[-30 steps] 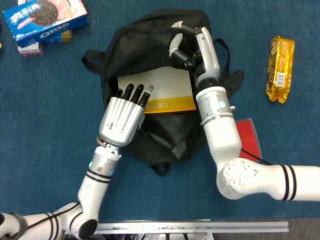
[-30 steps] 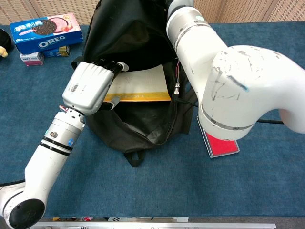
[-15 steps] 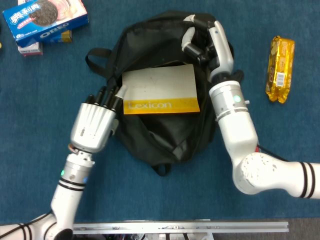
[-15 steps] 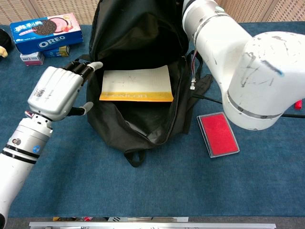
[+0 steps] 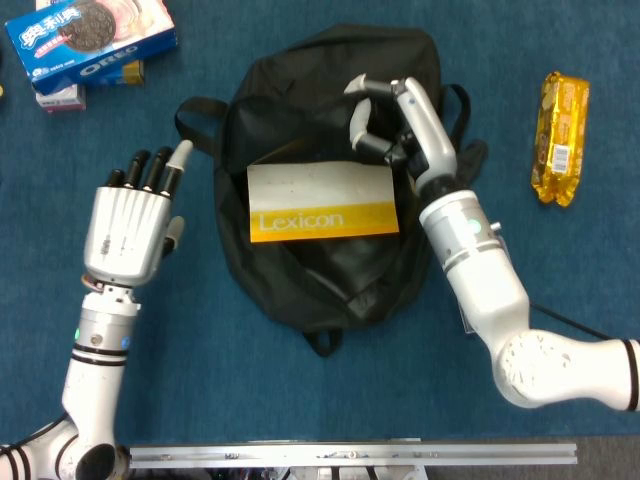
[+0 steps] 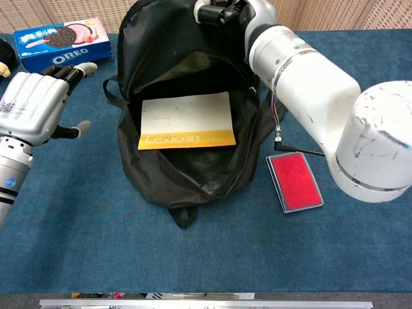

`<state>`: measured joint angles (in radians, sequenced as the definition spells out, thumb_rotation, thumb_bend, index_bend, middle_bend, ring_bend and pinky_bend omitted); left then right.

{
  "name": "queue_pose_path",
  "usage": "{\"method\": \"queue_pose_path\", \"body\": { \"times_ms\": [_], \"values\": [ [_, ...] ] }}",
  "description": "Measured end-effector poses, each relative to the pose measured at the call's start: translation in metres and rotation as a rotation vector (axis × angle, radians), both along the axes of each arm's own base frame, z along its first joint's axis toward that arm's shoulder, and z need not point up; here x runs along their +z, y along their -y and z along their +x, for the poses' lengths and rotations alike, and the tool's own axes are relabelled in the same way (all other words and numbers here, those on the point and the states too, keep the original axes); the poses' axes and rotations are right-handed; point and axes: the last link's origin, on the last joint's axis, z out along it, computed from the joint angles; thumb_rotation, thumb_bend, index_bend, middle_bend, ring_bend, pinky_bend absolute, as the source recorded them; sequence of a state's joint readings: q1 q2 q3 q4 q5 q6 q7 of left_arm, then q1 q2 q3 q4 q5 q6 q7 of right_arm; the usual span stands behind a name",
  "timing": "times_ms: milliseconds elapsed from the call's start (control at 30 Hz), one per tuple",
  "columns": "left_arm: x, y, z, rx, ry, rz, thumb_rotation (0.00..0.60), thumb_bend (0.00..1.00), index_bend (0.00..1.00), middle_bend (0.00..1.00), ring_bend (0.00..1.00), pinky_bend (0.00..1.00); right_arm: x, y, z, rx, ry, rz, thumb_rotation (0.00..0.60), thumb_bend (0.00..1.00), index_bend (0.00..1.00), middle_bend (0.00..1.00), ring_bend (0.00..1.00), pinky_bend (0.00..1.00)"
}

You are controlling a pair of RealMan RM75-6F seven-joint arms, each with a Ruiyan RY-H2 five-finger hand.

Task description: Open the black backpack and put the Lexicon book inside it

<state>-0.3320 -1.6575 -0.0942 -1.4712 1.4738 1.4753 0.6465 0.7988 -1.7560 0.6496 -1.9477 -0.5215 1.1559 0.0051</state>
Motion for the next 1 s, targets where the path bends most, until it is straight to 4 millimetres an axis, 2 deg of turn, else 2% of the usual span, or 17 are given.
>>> {"method": "queue_pose_path", "body": {
  "times_ms": [133,200,267,400,467,667,767,867,1000],
  "values": [
    [0.004,0.0,-0.007,0.02,-0.006,0.003,0.6,0.21,0.13,0.25,0.24,0.5,-0.003,-0.007,-0.006,0.038,-0.025,0.015,0.6,0.73,0.72,0.59,0.47,0.68],
    [0.006,0.0,-0.01,0.028,-0.007,0.006,0.6,0.21,0.13,0.25,0.24,0.5,-0.003,-0.01,-0.008,0.058,-0.036,0.018,0.6,0.69,0.66,0.55,0.44,0.65],
    [0.008,-0.001,-0.011,0.035,-0.003,0.007,0.6,0.21,0.13,0.24,0.24,0.5,-0.002,-0.014,-0.011,0.087,-0.053,0.023,0.6,0.6,0.58,0.49,0.4,0.59],
    [0.012,-0.002,-0.012,0.045,0.003,0.011,0.6,0.21,0.13,0.24,0.24,0.5,-0.001,-0.022,-0.017,0.17,-0.113,0.052,0.6,0.38,0.36,0.35,0.24,0.41],
    [0.013,-0.002,-0.013,0.046,0.003,0.013,0.6,0.21,0.13,0.24,0.24,0.5,0.0,-0.026,-0.023,0.219,-0.16,0.07,0.6,0.27,0.21,0.26,0.14,0.3],
    [0.016,-0.002,-0.014,0.048,-0.002,0.015,0.6,0.21,0.13,0.24,0.24,0.5,0.011,-0.035,-0.04,0.358,-0.312,0.097,0.6,0.11,0.02,0.12,0.01,0.13],
    [0.017,-0.003,-0.014,0.05,-0.004,0.015,0.6,0.21,0.13,0.24,0.24,0.5,0.019,-0.037,-0.046,0.406,-0.364,0.097,0.6,0.06,0.0,0.09,0.0,0.1],
    [0.018,-0.005,-0.015,0.052,-0.002,0.019,0.6,0.21,0.13,0.24,0.24,0.5,0.028,-0.037,-0.049,0.419,-0.376,0.079,0.6,0.05,0.0,0.09,0.0,0.1],
    [0.022,-0.006,-0.017,0.055,0.015,0.02,0.6,0.21,0.13,0.24,0.24,0.49,0.041,-0.034,-0.057,0.412,-0.387,0.028,0.6,0.05,0.0,0.13,0.0,0.1]
  ]
}}
